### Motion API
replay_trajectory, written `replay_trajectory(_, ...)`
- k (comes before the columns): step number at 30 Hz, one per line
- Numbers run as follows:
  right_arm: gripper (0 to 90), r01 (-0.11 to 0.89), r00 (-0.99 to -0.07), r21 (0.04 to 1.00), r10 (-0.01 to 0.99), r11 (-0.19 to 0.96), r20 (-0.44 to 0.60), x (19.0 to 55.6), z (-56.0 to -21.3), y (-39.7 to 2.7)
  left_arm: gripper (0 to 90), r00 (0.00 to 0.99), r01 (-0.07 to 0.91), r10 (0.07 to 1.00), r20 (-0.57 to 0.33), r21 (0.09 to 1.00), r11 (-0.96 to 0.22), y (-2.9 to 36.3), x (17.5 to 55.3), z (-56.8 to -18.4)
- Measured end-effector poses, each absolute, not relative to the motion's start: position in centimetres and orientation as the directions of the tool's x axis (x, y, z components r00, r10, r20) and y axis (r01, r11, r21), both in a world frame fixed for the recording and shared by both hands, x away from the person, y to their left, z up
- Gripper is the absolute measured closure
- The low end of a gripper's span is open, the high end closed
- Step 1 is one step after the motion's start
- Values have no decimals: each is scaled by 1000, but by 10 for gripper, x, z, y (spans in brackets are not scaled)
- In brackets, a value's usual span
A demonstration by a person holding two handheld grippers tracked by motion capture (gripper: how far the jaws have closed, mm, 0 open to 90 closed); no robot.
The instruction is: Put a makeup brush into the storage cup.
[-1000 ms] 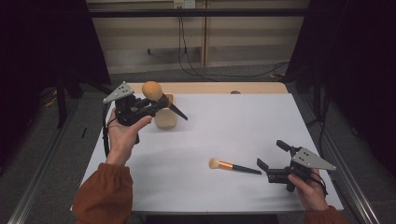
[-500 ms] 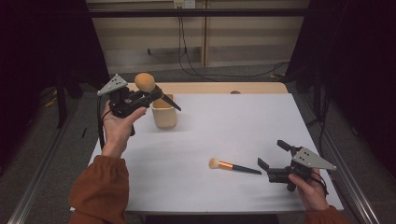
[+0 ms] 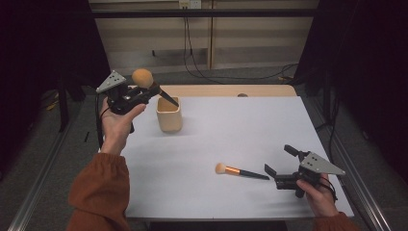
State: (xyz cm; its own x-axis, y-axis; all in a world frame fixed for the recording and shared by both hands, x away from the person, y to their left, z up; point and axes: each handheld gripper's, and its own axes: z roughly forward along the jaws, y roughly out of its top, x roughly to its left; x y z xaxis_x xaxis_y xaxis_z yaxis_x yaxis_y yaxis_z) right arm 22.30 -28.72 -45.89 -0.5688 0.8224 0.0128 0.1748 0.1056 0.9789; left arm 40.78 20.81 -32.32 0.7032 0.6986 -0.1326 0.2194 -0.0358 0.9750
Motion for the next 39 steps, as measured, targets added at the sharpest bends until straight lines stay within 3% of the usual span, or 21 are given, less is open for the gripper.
replay_trajectory(39, 0, 176, -579, 977, 815, 120, 4, 224, -462, -286, 664, 646, 309, 750, -143, 947, -85, 206, 427, -373)
